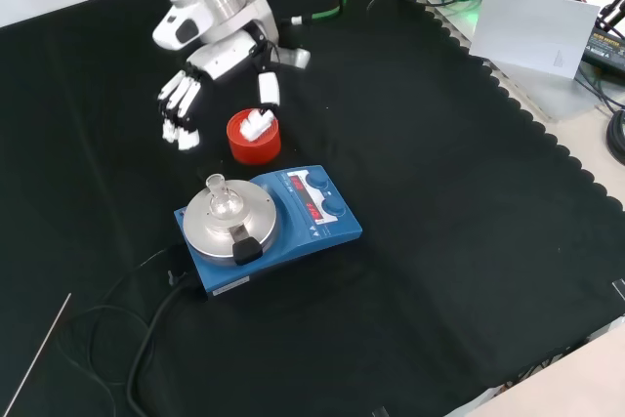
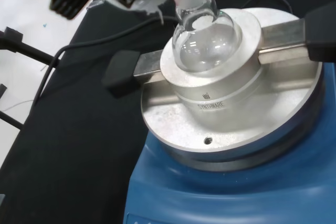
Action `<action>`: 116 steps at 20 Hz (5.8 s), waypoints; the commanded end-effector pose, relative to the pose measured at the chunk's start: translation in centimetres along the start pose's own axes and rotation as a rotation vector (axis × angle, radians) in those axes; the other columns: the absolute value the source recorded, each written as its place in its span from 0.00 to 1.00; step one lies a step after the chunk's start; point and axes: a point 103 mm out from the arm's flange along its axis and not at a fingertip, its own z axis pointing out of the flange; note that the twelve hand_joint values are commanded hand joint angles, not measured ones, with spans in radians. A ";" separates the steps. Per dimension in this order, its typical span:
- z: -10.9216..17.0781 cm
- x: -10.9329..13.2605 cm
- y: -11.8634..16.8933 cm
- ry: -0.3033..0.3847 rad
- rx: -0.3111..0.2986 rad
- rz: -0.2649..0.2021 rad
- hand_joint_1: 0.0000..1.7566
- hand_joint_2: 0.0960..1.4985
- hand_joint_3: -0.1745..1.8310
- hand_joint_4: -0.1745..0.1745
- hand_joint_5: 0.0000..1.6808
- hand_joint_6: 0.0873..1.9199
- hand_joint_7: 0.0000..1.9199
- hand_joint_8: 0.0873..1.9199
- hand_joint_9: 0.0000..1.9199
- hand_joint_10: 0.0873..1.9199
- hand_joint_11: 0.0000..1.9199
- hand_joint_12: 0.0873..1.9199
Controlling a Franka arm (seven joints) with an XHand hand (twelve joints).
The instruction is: Turn on the heater.
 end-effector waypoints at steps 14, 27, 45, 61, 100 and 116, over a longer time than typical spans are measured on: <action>-2.0 2.9 -7.4 -0.074 0.032 -0.003 0.56 0.36 0.51 0.40 0.23 0.19 0.38 0.33 0.57 0.25 0.40 0.60; -0.6 5.4 -10.1 -0.230 0.143 -0.012 0.82 0.34 0.58 0.25 0.25 0.16 0.88 0.88 1.00 0.66 0.95 0.65; 5.4 6.5 -12.4 -0.415 0.469 0.019 0.95 0.24 0.79 0.33 0.17 0.06 0.95 1.00 1.00 0.84 0.96 0.80; 6.7 7.0 -13.5 -0.513 0.567 0.038 0.94 0.24 0.80 0.37 0.17 0.04 0.94 1.00 1.00 0.83 0.95 0.80; 11.7 3.5 -13.5 -0.527 0.670 0.064 0.94 0.24 0.80 0.39 0.19 0.02 0.94 1.00 1.00 0.82 0.94 0.79; 12.4 3.7 -13.6 -0.546 0.680 0.060 0.94 0.24 0.80 0.39 0.20 0.02 0.95 1.00 1.00 0.82 0.94 0.79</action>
